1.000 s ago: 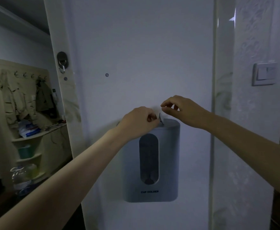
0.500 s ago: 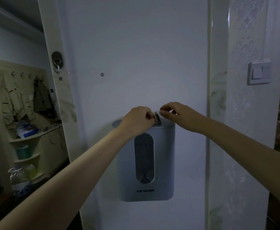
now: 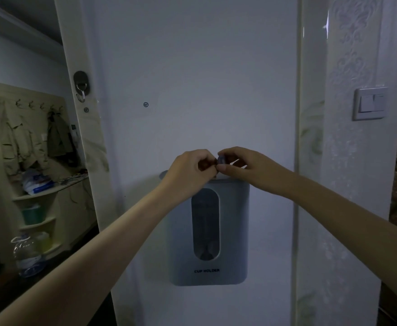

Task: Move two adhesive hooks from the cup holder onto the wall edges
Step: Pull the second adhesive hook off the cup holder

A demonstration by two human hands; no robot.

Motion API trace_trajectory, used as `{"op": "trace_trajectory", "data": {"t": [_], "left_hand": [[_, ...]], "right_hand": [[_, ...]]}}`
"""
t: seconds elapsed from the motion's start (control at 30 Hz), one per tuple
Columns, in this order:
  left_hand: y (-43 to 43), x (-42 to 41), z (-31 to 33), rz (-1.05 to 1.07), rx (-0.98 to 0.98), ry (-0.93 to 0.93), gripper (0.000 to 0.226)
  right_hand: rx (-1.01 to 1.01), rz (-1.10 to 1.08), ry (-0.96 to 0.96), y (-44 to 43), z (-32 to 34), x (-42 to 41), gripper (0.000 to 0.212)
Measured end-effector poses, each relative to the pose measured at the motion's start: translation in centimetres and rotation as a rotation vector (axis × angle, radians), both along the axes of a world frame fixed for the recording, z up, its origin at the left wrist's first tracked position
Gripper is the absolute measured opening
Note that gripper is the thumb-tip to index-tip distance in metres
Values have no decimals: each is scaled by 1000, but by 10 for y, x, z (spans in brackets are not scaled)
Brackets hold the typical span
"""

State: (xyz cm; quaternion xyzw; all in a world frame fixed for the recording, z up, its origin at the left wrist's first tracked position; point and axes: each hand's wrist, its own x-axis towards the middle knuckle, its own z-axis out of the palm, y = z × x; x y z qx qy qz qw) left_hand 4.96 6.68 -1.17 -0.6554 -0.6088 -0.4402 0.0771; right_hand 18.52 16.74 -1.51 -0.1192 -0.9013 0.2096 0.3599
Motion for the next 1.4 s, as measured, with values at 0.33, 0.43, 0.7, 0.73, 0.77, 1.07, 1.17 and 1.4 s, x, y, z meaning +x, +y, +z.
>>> {"op": "trace_trajectory", "data": {"t": [0.33,0.43,0.7,0.73,0.77,1.07,1.17,1.4], "left_hand": [[-11,2,-4,-123,6,-86,14],[-15,2,-6,-130,19,-79,14],[-20,4,-9,-128,35,-70,19],[-20,5,-10,-122,34,-72,17],[-20,5,-10,-117,34,-76,16],[-22,6,-10,-128,56,-51,17],[-22,6,-11,-129,56,-61,18],[-23,7,-10,-104,60,-46,15]], "right_hand": [[36,66,23,-11,-2,0,35],[38,63,13,-14,-3,1,42],[21,67,-10,-23,-3,6,48],[21,76,-10,-24,-3,7,48],[25,83,-11,-25,-3,7,47],[24,96,14,-27,-3,12,41],[45,88,48,-28,-2,14,32],[98,6,114,-23,-4,11,39]]}}
